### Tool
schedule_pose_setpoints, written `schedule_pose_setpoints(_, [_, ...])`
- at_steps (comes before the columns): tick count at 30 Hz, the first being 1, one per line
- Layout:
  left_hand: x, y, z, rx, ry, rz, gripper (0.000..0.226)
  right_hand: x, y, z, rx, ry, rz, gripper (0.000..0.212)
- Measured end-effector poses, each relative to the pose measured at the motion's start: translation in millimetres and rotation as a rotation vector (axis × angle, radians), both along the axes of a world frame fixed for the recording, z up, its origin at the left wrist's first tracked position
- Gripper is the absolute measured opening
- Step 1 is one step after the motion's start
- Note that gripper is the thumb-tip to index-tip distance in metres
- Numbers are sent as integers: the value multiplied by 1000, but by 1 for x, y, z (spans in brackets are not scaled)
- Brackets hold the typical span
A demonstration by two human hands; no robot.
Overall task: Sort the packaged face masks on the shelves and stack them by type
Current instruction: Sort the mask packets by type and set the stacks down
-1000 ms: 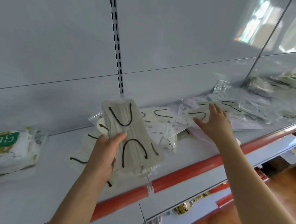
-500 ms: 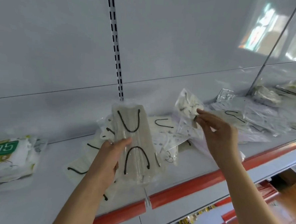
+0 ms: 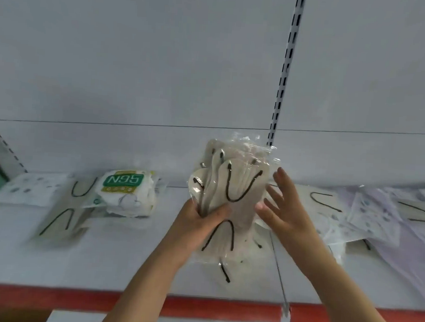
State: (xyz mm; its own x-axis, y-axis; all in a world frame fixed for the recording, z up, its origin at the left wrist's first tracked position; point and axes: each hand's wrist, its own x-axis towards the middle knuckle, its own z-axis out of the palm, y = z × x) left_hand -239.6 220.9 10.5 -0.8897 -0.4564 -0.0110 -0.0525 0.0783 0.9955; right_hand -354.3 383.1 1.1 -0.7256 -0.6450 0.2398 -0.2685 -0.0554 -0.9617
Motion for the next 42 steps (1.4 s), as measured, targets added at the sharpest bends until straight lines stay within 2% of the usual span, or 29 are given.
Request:
schedule_pose_setpoints(3, [18, -20, -16, -174, -150, -62, 17, 12, -41, 19, -62, -158, 210, 75])
schedule_pose_setpoints(5, [33, -30, -27, -224, -213, -56, 23, 22, -63, 20, 17, -138, 224, 64])
schedule_pose_setpoints(8, [45, -33, -38, -194, -187, -69, 27, 30, -77, 14, 162, -43, 150, 36])
schedule_pose_setpoints(11, [64, -45, -39, -174, -176, -14, 26, 41, -100, 20, -12, -208, 138, 35])
schedule_pose_setpoints(13, [85, -61, -37, -61, -131, 69, 23, 52, -127, 28, -119, -339, 172, 31])
schedule_pose_setpoints(15, [114, -78, -31, 17, -100, 151, 21, 67, -159, 34, -136, -411, 208, 13])
schedule_pose_setpoints(17, [145, -98, -22, 15, -75, 262, 17, 84, -195, 37, -81, -409, 265, 13])
schedule_pose_setpoints(20, [187, -136, -11, 14, -35, 450, 18, 101, -259, 41, 12, -309, 274, 42])
schedule_pose_setpoints(22, [203, -161, -7, -7, -78, 600, 16, 110, -301, 44, 120, -180, 227, 55])
schedule_pose_setpoints(23, [208, -176, -9, -39, -127, 664, 22, 112, -321, 44, 191, -91, 205, 58])
schedule_pose_setpoints(26, [214, -218, -27, -260, -365, 749, 23, 116, -365, 30, 507, 301, 140, 70])
schedule_pose_setpoints(28, [210, -238, -44, -365, -491, 708, 58, 120, -371, 14, 721, 691, 38, 75])
schedule_pose_setpoints(30, [202, -247, -55, -392, -497, 660, 63, 123, -360, -1, 650, 901, -48, 67])
schedule_pose_setpoints(33, [191, -248, -59, -504, -548, 593, 52, 118, -319, -11, 418, 781, -135, 43])
schedule_pose_setpoints(35, [187, -244, -52, -632, -657, 624, 55, 109, -277, -19, 434, 680, -191, 36])
schedule_pose_setpoints(36, [184, -241, -45, -734, -656, 682, 56, 104, -253, -23, 479, 640, -225, 35])
schedule_pose_setpoints(37, [178, -235, -38, -834, -573, 746, 54, 99, -228, -29, 545, 600, -268, 36])
schedule_pose_setpoints(39, [156, -215, -27, -907, -243, 777, 41, 89, -178, -39, 691, 537, -404, 45])
schedule_pose_setpoints(41, [123, -185, -22, -793, 33, 644, 29, 77, -133, -46, 783, 478, -546, 55])
schedule_pose_setpoints(42, [105, -167, -21, -723, 86, 540, 25, 72, -114, -47, 819, 458, -589, 58])
